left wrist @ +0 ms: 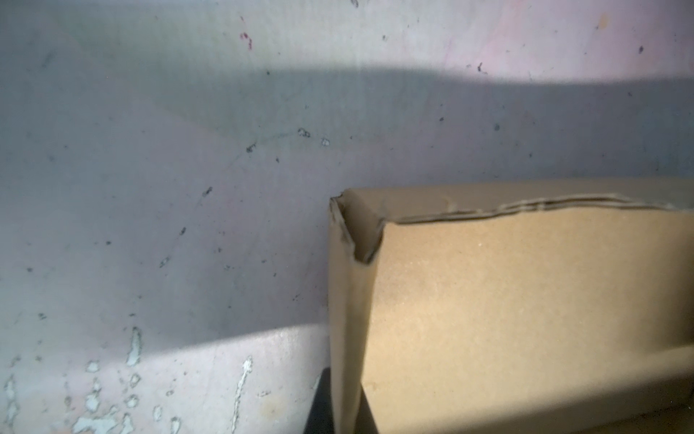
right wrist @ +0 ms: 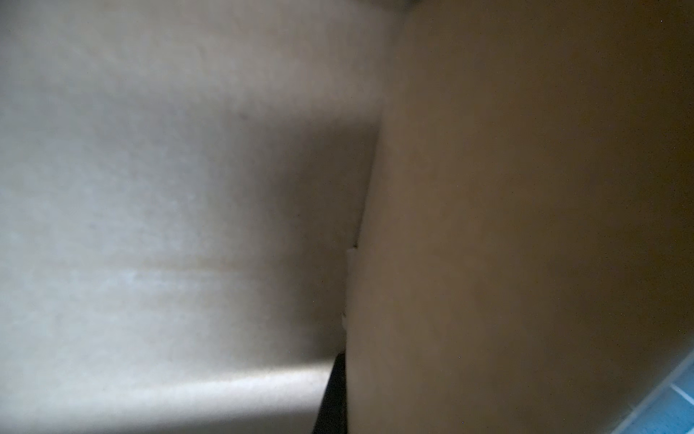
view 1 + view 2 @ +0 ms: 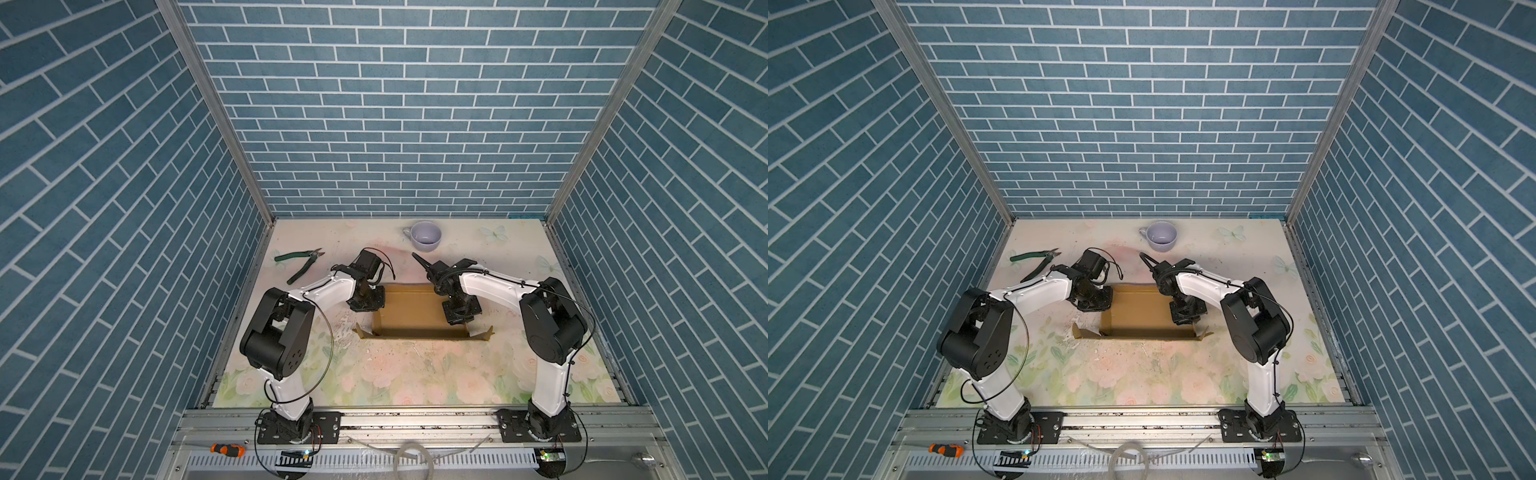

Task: Assemble paper box
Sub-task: Press the paper box at the center of the table.

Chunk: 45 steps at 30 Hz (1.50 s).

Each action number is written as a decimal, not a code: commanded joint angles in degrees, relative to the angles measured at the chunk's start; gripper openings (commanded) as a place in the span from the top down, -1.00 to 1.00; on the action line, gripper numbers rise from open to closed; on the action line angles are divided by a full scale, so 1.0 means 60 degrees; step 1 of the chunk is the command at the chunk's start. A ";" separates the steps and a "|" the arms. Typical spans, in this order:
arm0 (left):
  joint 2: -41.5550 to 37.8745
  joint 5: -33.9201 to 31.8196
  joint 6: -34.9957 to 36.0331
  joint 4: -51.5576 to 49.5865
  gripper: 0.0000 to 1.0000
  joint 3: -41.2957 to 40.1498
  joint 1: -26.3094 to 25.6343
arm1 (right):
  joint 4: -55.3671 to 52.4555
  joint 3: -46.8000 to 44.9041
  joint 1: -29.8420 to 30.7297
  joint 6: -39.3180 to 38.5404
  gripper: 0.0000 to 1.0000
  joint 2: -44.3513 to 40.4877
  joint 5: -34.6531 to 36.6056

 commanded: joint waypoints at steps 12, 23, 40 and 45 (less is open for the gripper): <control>0.0123 -0.0366 0.0100 -0.0143 1.00 0.0637 -0.0556 | -0.0136 0.0217 0.0302 -0.0418 1.00 0.0466 -0.0338; 0.0263 -0.0666 0.0156 -0.0286 1.00 0.0714 -0.0692 | -0.0112 0.0144 0.0291 -0.0504 1.00 0.0511 -0.0457; -0.0692 -0.0284 -0.0396 -0.0089 0.88 -0.0257 -0.0264 | -0.0150 0.0525 -0.0630 -0.1238 -0.29 -0.0463 -0.2100; -0.1020 -0.0248 -0.0420 -0.0283 0.53 -0.0196 -0.0142 | -0.0126 0.0596 -0.1050 -0.1398 -0.37 -0.0707 -0.2539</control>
